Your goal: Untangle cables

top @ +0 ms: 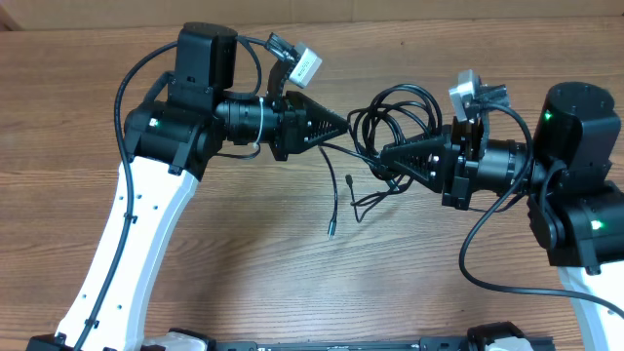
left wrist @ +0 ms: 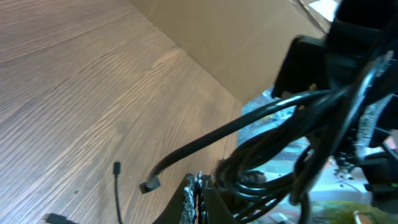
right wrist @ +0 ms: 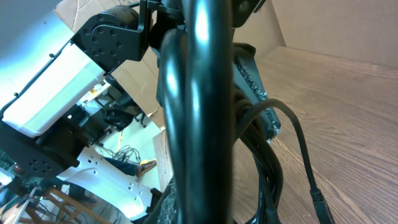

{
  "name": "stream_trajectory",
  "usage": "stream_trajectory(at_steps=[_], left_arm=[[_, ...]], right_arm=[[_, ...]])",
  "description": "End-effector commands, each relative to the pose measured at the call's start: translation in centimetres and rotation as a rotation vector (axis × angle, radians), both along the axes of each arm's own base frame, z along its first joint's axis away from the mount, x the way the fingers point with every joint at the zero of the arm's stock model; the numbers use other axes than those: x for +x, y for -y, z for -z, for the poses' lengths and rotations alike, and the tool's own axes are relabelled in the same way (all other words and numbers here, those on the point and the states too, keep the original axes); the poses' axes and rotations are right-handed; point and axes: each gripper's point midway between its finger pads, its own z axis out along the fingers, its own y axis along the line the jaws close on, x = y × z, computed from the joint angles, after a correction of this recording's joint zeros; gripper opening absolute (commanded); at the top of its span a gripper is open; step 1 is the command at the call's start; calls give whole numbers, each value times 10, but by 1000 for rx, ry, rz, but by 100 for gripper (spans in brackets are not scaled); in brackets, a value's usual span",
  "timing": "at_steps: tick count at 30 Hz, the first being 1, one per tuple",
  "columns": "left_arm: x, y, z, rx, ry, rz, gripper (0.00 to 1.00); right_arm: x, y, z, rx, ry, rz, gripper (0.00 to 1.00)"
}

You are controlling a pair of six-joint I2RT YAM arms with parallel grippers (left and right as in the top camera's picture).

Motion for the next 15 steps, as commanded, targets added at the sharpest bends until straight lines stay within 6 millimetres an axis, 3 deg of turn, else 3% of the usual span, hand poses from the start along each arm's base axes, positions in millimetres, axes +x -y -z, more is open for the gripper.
stream_trajectory(at_steps=[1,4,10,15], left_arm=[[-19,5,-20,-60,41,77,4],[-23,11,-22,-66,54,100,6],[-30,26,-26,-74,107,138,21],[-30,27,-26,-74,103,135,23]], right_arm=[[-6,-2,-6,9,34,-27,4],[-6,-2,-6,9,34,-27,4],[-7,-2,-6,10,33,-30,4],[-7,-2,-6,10,33,-30,4]])
